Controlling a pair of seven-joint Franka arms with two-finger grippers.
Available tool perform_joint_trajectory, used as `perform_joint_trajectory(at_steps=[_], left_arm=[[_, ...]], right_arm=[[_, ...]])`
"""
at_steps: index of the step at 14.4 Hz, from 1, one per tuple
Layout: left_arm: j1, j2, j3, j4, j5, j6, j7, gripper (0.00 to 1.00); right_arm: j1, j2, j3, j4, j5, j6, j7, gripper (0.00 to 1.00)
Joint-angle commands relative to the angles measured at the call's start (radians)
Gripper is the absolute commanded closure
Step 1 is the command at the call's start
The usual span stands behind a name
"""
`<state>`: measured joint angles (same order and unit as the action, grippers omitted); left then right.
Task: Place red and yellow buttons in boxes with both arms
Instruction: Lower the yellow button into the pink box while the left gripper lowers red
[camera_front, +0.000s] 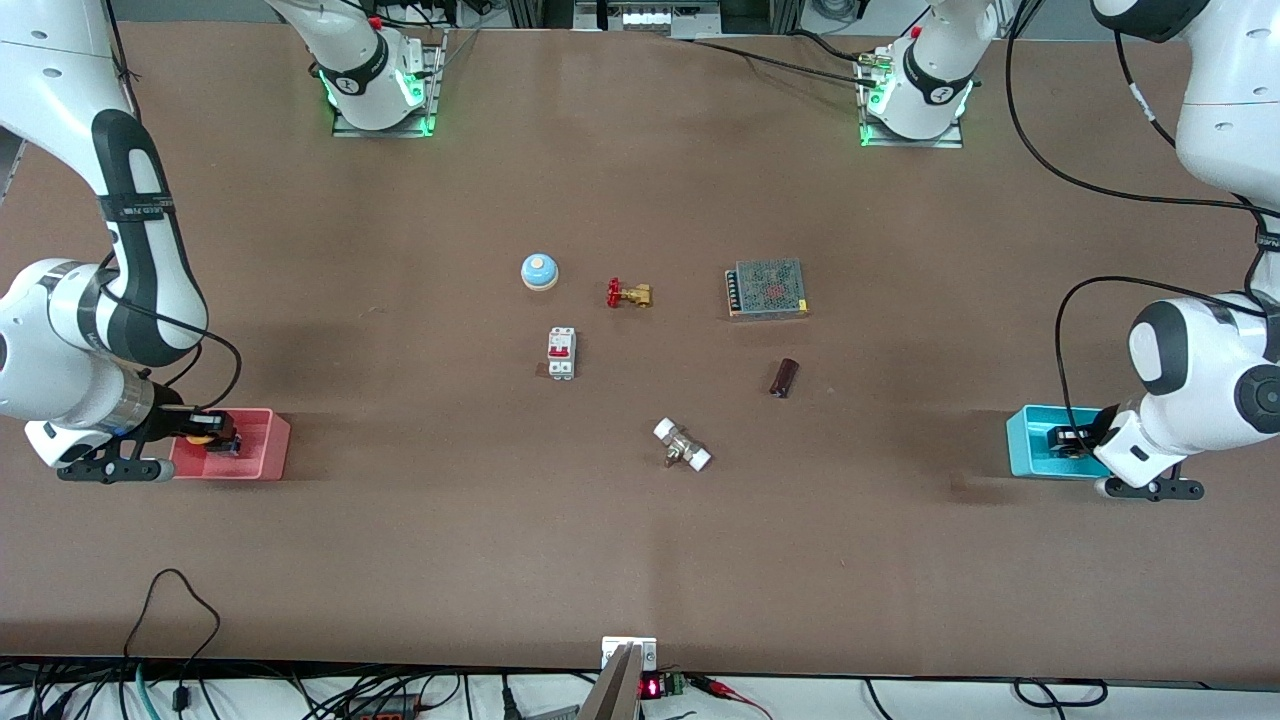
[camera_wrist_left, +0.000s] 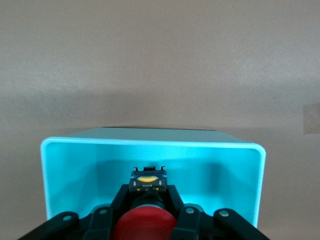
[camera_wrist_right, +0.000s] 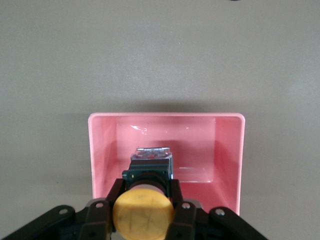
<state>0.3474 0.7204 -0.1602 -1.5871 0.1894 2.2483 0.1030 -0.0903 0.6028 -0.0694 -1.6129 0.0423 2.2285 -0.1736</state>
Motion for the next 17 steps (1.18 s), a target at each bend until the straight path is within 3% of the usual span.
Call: perform_joint_trajectory(at_steps=[1, 4, 6, 7, 11, 17], left_arm=[[0.015, -0.004, -0.009, -0.014, -0.018, 0.022, 0.023, 0.87], [0.015, 0.008, -0.009, -0.014, -0.018, 0.024, 0.023, 0.79], [0.013, 0.008, -0.009, -0.013, -0.018, 0.022, 0.024, 0.44], [0.013, 0.008, -0.009, -0.013, -0.018, 0.022, 0.024, 0.00], [0.012, 0.001, -0.009, -0.013, -0.016, 0.014, 0.026, 0.00], [0.007, -0.051, -0.016, 0.001, -0.013, -0.061, 0.024, 0.00]], right_arm=[[-0.006, 0.011, 0.000, -0.010, 0.025, 0.000, -0.044, 0.75], [-0.014, 0.028, -0.001, -0.021, 0.024, 0.003, -0.053, 0.75], [-0.014, 0.043, -0.001, -0.021, 0.024, 0.013, -0.056, 0.74], [-0.014, 0.045, -0.001, -0.021, 0.022, 0.023, -0.056, 0.73], [-0.014, 0.051, -0.001, -0.021, 0.014, 0.034, -0.056, 0.72], [-0.014, 0.064, -0.001, -0.022, 0.014, 0.062, -0.056, 0.61]])
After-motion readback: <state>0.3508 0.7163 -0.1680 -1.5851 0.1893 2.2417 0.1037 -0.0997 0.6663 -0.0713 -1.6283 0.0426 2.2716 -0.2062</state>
